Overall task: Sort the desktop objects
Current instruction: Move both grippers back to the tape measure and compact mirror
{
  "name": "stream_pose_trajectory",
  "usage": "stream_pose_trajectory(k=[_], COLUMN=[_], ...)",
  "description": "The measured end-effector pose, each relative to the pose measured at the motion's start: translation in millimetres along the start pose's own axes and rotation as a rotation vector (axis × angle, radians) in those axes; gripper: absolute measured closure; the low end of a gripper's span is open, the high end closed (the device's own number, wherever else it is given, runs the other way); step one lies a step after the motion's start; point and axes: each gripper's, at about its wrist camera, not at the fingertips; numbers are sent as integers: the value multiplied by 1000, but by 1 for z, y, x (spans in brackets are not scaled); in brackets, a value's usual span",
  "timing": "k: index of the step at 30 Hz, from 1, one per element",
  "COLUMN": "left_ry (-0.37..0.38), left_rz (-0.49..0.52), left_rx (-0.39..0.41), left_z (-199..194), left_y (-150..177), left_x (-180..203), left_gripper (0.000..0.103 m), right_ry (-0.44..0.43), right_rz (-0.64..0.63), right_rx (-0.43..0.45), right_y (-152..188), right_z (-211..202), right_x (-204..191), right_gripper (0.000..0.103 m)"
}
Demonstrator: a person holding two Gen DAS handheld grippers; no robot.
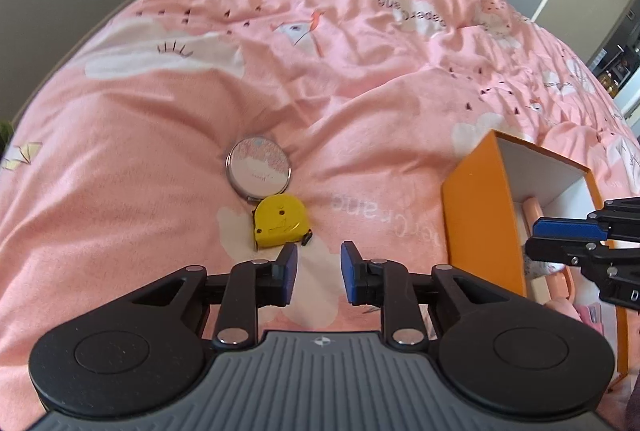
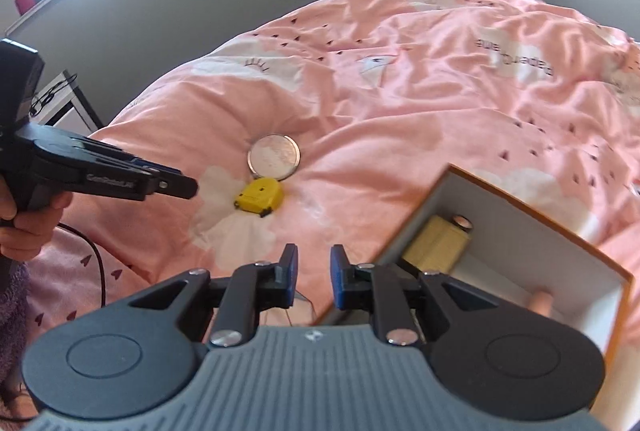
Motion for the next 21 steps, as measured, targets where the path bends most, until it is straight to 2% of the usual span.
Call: stream_pose_trajectory(k=[3, 6, 10, 17, 19, 21], left_ry=[4, 4, 16, 30, 18, 12], left_rz=[-29, -48, -116, -187, -185, -190], left_rx=[-31, -46, -64, -117, -103, -112], left_z=[20, 44, 75, 113, 117, 122], left_y=[-7, -14, -21, -20, -20, -20], left_x=[-9, -20, -41, -58, -60, -62], left_gripper=[73, 70, 69, 68, 67, 62], right_ry=[-19, 11, 50, 39, 37, 41], right_rz=[-17, -42, -51, -61, -62, -62], right_rx=[-33, -58, -87, -109, -118, -124], right_y=[-16, -29, -46, -63, -66, -67], right_z=[28, 55, 90, 123, 131, 138], right_x=[-8, -12, -13, -13, -12, -12], right_gripper=[83, 76, 75, 71, 70, 70])
Point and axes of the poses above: each gripper's, at about its wrist camera, not at the fingertips, and z roughly the way its jaws point, x to its right, y to its underside, and after that the axes turned 4 degrees about z, right-handed
